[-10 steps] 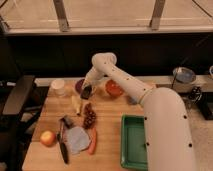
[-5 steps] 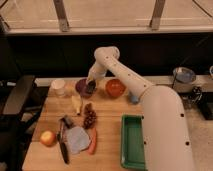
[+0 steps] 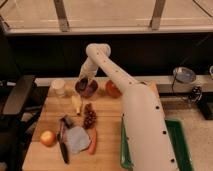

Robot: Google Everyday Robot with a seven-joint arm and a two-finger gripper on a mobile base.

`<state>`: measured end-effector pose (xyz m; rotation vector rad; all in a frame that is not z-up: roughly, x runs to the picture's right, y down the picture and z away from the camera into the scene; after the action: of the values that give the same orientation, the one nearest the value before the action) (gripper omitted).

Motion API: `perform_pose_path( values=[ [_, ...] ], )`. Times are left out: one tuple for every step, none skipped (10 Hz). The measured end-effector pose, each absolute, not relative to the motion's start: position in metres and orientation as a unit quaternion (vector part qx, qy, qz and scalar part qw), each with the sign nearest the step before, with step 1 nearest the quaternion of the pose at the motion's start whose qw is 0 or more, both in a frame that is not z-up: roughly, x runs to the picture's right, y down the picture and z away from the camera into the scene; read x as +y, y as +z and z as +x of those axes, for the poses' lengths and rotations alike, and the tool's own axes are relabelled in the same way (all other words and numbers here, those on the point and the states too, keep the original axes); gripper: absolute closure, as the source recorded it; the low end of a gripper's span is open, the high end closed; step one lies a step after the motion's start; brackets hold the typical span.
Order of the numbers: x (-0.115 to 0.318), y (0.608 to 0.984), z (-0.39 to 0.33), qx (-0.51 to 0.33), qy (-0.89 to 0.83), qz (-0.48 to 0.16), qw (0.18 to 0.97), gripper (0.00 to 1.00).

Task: Wipe purple bowl with eraser

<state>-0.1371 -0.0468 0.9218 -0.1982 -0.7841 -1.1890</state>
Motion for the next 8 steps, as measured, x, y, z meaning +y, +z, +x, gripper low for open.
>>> perform_pose_path(
  values=[
    [-0.040,0.918,-0.145,-0.370,-0.545,-0.085,0.747,1.00],
    [-0.033,0.914,-0.146,-0.376,-0.546,-0.081,0.745,1.00],
    [-0.025,0.907,-0.147,-0.379,-0.545,-0.079,0.744,1.00],
    [-0.013,0.899,-0.144,-0.381,-0.541,-0.080,0.746,1.00],
    [-0.007,0.894,-0.136,-0.380,-0.535,-0.083,0.750,1.00],
    [-0.002,0.891,-0.119,-0.374,-0.528,-0.091,0.757,1.00],
    [-0.002,0.890,-0.107,-0.368,-0.524,-0.096,0.762,1.00],
    [-0.003,0.890,-0.091,-0.358,-0.521,-0.101,0.768,1.00]
  ],
)
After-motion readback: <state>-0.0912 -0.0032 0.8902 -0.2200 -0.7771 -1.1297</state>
